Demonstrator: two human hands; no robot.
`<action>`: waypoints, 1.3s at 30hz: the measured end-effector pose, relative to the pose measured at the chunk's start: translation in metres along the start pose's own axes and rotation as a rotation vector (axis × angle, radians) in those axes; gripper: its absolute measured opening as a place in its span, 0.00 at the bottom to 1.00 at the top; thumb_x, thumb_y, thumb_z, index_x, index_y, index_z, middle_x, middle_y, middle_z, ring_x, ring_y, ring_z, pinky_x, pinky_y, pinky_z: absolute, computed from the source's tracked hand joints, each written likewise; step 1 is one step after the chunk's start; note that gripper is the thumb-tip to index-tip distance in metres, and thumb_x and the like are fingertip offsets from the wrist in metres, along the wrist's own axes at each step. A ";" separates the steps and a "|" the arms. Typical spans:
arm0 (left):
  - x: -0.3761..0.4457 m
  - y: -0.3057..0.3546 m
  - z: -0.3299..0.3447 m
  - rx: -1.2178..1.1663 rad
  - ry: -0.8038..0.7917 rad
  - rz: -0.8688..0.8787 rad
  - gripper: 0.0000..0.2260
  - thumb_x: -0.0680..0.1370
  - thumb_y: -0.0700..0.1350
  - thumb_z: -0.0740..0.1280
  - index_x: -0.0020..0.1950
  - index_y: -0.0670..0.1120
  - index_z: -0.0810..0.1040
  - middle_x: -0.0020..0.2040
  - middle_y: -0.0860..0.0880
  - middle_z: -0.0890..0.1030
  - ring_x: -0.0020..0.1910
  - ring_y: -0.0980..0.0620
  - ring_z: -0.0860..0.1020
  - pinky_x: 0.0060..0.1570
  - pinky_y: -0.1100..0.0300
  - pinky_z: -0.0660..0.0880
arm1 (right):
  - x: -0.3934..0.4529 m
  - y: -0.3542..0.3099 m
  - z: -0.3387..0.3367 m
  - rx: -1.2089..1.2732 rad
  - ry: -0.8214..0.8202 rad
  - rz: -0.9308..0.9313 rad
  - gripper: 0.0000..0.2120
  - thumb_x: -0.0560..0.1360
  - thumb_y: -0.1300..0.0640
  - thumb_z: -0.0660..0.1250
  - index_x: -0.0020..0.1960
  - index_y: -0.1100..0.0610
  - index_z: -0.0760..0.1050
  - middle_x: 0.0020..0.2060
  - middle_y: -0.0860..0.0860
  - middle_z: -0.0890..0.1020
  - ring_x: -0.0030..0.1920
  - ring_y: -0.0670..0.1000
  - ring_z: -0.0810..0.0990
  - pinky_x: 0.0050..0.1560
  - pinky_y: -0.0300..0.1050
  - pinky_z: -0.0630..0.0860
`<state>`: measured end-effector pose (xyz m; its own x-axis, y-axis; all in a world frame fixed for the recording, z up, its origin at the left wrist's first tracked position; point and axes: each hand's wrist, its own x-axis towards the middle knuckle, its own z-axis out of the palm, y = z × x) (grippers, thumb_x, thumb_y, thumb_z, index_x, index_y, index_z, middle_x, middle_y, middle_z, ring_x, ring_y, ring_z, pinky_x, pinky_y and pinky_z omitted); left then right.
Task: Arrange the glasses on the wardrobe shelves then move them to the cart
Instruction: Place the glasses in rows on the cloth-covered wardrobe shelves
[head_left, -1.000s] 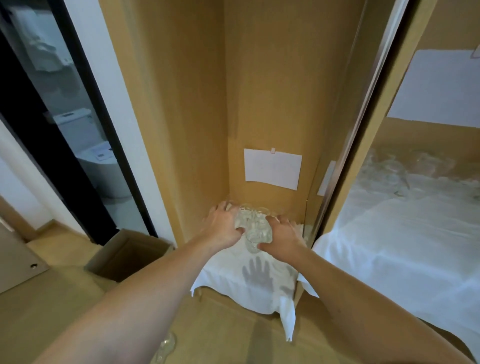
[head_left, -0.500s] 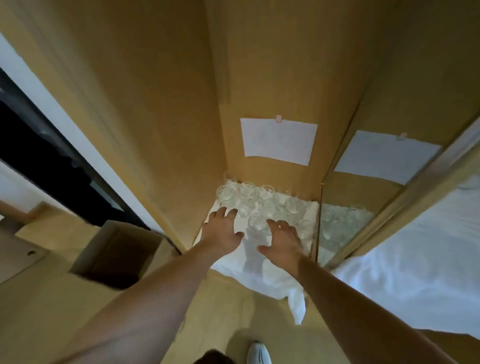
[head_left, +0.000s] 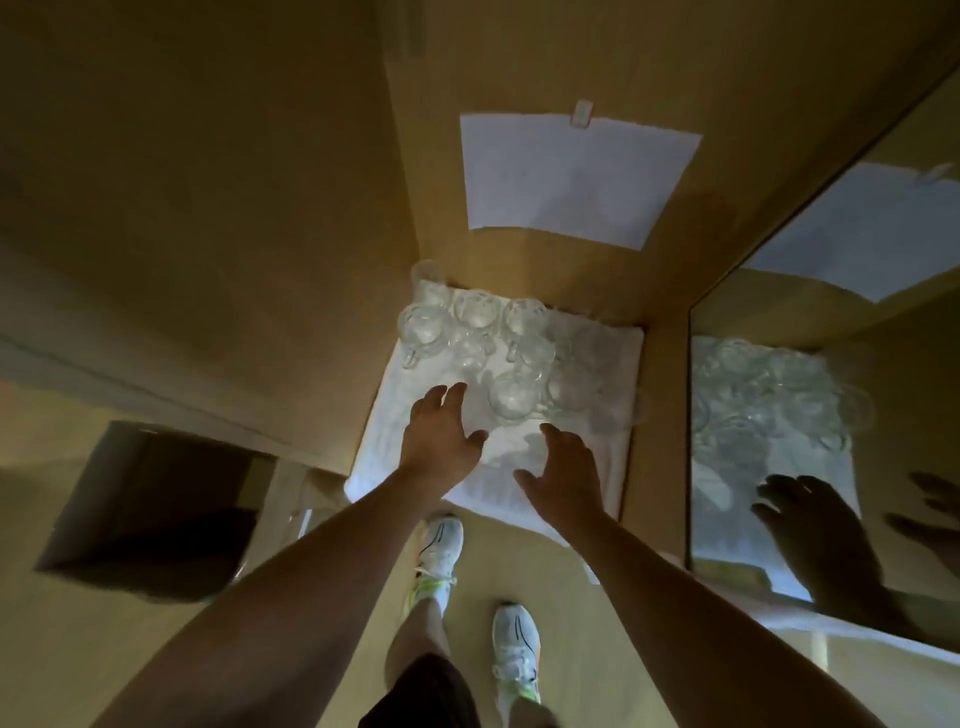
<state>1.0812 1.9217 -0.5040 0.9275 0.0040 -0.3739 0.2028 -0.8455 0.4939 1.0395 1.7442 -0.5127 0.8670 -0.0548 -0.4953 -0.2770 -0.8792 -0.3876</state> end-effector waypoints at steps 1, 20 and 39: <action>0.010 -0.004 0.002 -0.010 -0.015 -0.006 0.34 0.76 0.53 0.72 0.79 0.46 0.64 0.76 0.42 0.69 0.75 0.41 0.67 0.71 0.48 0.68 | 0.007 -0.001 0.005 0.013 -0.009 0.033 0.38 0.78 0.43 0.68 0.81 0.53 0.55 0.76 0.55 0.65 0.75 0.56 0.64 0.73 0.47 0.62; 0.136 -0.045 0.113 -0.078 -0.237 -0.009 0.48 0.70 0.58 0.78 0.82 0.51 0.55 0.81 0.48 0.58 0.78 0.47 0.59 0.72 0.54 0.61 | 0.148 0.050 0.067 0.396 0.203 0.545 0.43 0.73 0.49 0.76 0.80 0.56 0.56 0.71 0.61 0.71 0.70 0.62 0.71 0.69 0.54 0.70; 0.179 -0.040 0.153 -0.022 -0.285 0.163 0.52 0.66 0.47 0.82 0.82 0.51 0.53 0.79 0.49 0.61 0.75 0.45 0.65 0.64 0.59 0.61 | 0.214 0.073 0.071 0.400 0.403 0.454 0.57 0.64 0.51 0.84 0.81 0.60 0.54 0.78 0.59 0.60 0.76 0.60 0.64 0.72 0.58 0.68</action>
<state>1.1909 1.8741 -0.7110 0.8234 -0.2827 -0.4920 0.0687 -0.8110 0.5810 1.1752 1.7020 -0.7021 0.6941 -0.6112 -0.3803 -0.7096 -0.4918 -0.5046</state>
